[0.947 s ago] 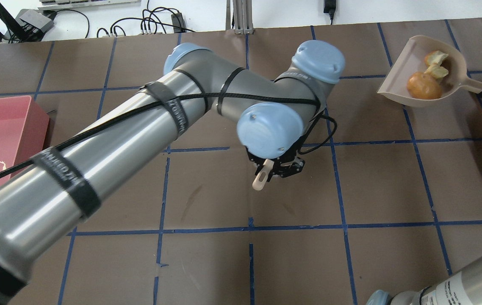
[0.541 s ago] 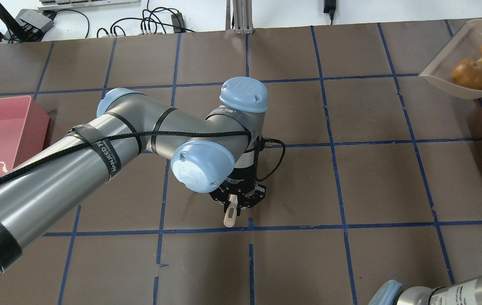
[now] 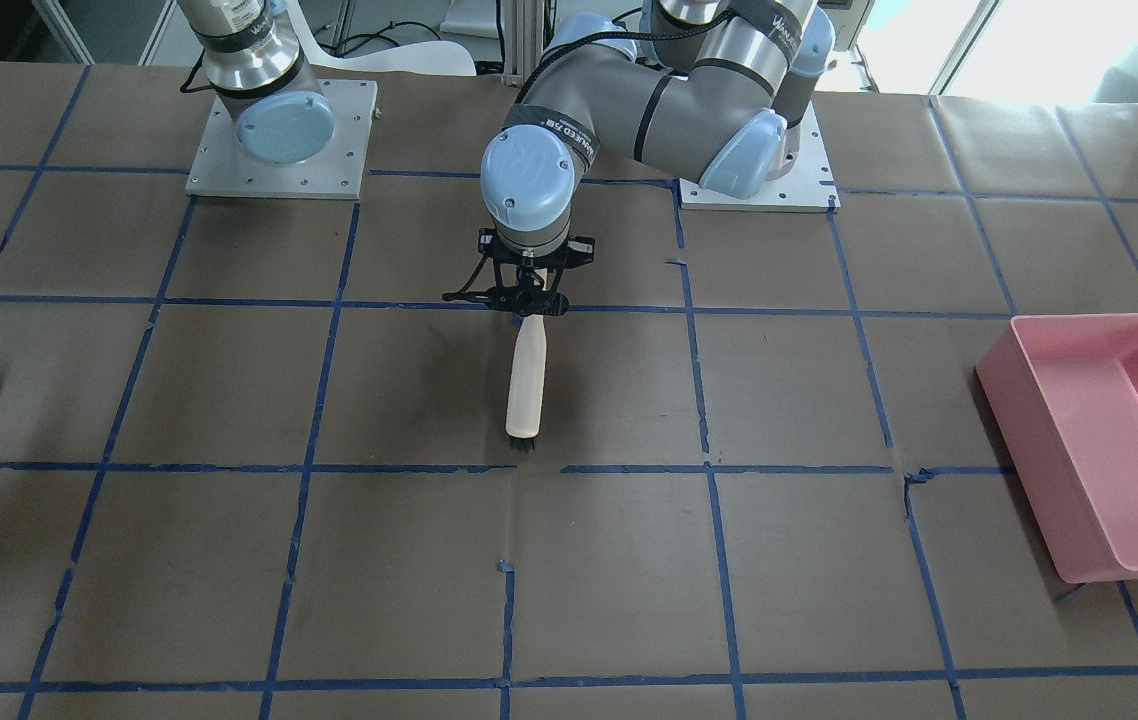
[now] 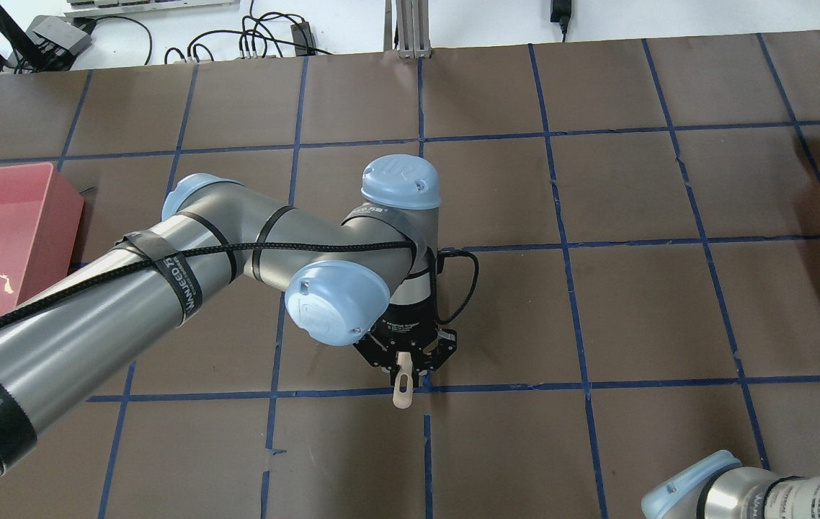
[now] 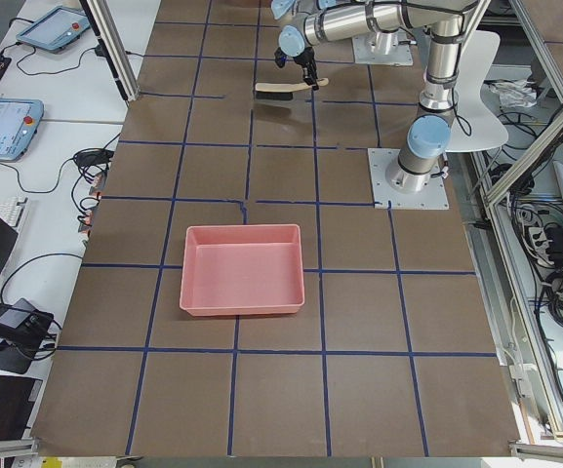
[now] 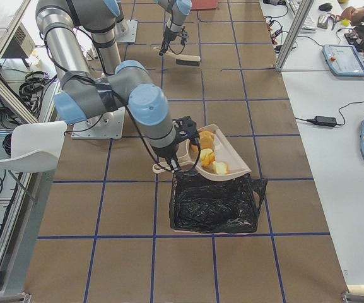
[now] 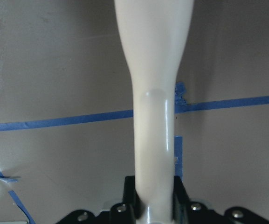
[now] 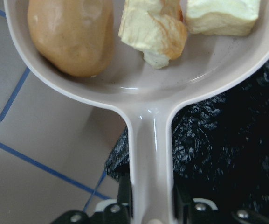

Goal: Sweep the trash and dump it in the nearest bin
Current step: 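Carry the loaded dustpan away with the right gripper while the left withdraws the brush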

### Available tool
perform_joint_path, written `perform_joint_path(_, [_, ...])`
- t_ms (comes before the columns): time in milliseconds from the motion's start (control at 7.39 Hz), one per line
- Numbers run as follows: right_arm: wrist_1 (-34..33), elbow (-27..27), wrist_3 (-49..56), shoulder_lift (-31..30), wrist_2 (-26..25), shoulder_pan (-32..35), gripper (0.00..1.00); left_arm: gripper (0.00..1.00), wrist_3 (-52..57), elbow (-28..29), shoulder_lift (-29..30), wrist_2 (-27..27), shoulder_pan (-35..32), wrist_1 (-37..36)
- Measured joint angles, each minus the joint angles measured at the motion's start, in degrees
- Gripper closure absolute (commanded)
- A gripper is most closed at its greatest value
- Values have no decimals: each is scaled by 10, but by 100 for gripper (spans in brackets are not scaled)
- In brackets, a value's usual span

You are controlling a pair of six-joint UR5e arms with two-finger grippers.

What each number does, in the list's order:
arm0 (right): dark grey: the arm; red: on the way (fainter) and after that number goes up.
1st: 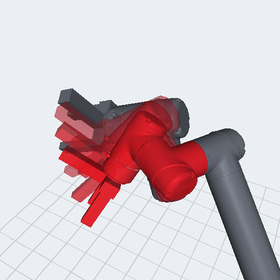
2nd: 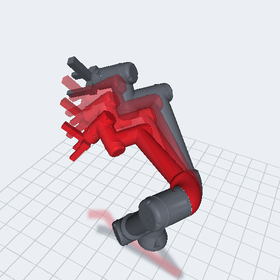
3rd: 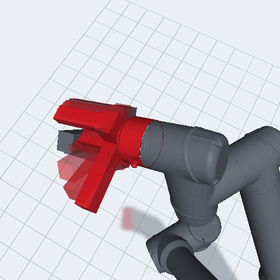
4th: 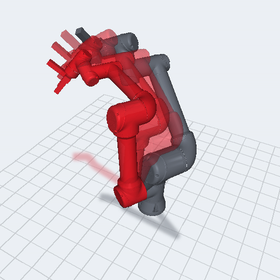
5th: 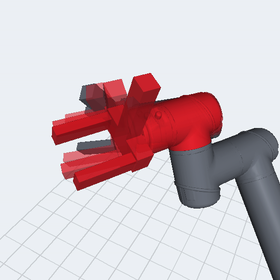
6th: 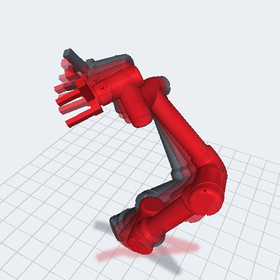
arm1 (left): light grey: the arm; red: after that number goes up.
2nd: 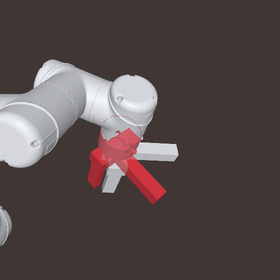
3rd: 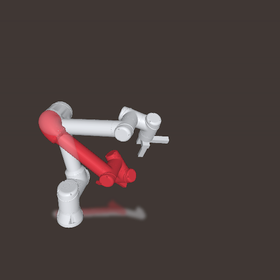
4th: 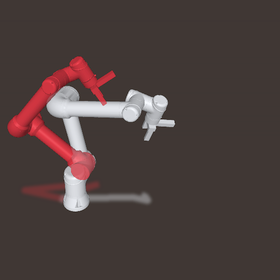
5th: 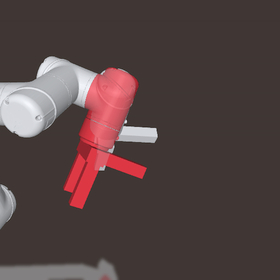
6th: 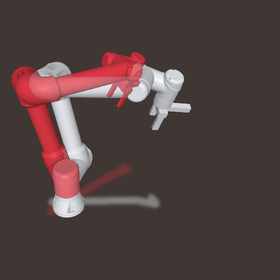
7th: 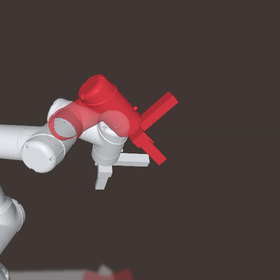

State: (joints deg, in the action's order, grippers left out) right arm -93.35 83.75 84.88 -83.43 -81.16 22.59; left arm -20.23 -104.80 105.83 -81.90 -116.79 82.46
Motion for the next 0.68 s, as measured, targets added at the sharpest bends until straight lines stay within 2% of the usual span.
perform_joint_path(271, [24,-2,-20,1,-8,-61,97,97,-27,-4,9,13,-2,-38])
perform_joint_path(676, [77,0,-50,5,-36,-97,97,94,-39,-10,15,18,-2,-53])
